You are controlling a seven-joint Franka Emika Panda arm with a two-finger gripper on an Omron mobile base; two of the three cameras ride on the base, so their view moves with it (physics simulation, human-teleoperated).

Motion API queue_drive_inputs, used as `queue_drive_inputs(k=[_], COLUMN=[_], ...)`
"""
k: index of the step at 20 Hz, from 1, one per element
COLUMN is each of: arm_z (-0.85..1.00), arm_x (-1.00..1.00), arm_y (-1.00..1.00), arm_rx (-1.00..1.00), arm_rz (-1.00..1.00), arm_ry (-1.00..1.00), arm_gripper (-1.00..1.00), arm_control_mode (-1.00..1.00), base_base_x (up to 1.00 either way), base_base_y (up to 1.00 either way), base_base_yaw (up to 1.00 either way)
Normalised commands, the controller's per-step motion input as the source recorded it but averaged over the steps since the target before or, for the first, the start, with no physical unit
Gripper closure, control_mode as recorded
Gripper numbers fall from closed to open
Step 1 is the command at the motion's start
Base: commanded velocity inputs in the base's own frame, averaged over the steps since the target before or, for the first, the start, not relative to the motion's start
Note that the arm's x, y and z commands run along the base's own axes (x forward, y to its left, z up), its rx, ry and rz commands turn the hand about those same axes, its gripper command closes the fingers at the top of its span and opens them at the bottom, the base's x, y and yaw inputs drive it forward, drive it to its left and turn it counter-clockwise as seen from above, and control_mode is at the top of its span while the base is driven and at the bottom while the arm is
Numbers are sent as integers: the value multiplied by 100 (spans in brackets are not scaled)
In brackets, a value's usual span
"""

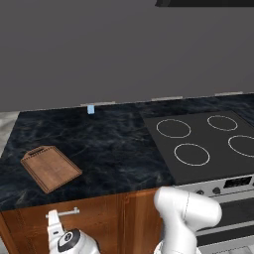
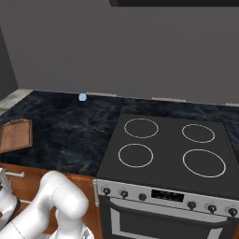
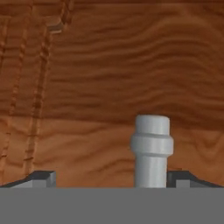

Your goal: Open the drawer on the left and place the cutting tools on the cutting board.

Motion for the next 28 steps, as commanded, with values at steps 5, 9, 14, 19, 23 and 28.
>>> queue_drive_inputs(k=[5, 9, 14, 19, 23, 28], arm_z=[-5, -12, -14, -9, -1, 0], arm_x=[18, 22, 18, 10, 0, -1], arm_y=[17, 9, 8, 1, 0, 3], arm_rx=[1, 0, 0, 0, 0, 0], arm_rz=[1, 0, 0, 0, 0, 0], arm_ry=[0, 0, 0, -5, -10, -9], arm_gripper=[-100, -100, 100, 100, 100, 100], arm_control_mode=[-100, -100, -100, -100, -100, -100], base_base_x=[0, 0, 0, 0, 0, 0], base_base_y=[0, 0, 0, 0, 0, 0], base_base_yaw=[0, 0, 0, 0, 0, 0])
